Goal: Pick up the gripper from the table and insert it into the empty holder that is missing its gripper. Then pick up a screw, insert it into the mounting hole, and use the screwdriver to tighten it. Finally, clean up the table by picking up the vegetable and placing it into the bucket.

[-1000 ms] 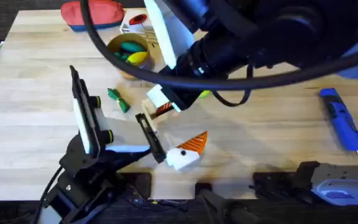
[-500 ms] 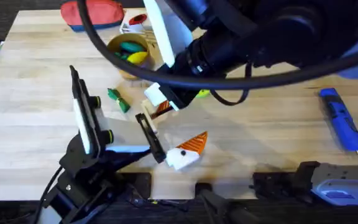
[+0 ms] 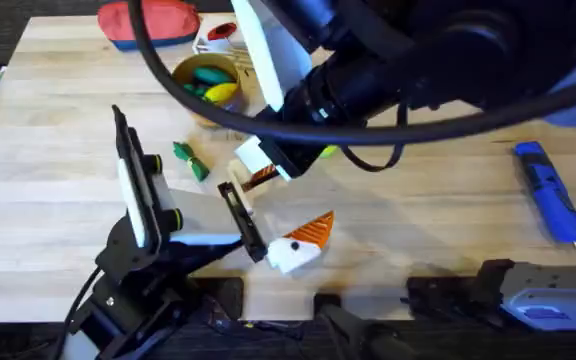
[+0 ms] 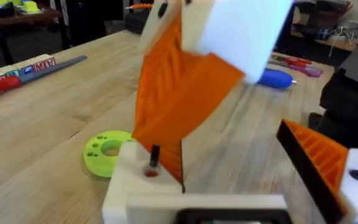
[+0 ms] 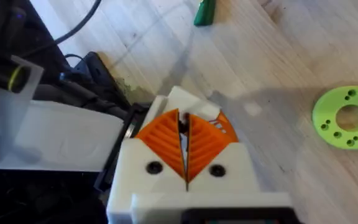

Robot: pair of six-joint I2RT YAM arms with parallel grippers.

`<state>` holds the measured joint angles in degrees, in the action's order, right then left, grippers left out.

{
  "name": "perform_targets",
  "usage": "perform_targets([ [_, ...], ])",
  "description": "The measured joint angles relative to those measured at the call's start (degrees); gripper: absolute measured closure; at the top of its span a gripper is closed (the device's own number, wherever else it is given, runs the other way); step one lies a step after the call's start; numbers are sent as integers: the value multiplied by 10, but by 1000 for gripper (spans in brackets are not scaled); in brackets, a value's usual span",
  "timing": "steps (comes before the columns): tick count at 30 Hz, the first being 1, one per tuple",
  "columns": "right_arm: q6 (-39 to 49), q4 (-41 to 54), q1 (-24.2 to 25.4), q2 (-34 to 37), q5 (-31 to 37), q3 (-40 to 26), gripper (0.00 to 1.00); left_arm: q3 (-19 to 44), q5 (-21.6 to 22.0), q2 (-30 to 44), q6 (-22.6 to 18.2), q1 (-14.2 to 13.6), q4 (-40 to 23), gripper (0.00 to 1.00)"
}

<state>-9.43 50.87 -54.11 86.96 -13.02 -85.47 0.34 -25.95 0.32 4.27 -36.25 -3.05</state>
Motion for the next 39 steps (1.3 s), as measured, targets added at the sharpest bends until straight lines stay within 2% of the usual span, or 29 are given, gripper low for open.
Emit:
perform_targets([
  [18,0,-4,0,0,-9,0,998,0,0,0,0,0,0,49],
  [26,9,5,0,32,-8,-3,998,0,4,2,6,1,-2,49],
  [33,9,6,0,33,-8,-6,998,0,2,3,5,1,-1,49],
  [34,8,6,0,33,-8,-6,976,0,2,3,5,1,-1,49],
  [35,10,6,0,33,-10,-6,899,0,3,3,5,1,-1,49],
  [37,9,6,0,33,-12,-6,741,0,2,3,5,1,-1,49],
  [39,11,6,0,30,-14,-8,530,0,2,3,5,1,-1,49],
])
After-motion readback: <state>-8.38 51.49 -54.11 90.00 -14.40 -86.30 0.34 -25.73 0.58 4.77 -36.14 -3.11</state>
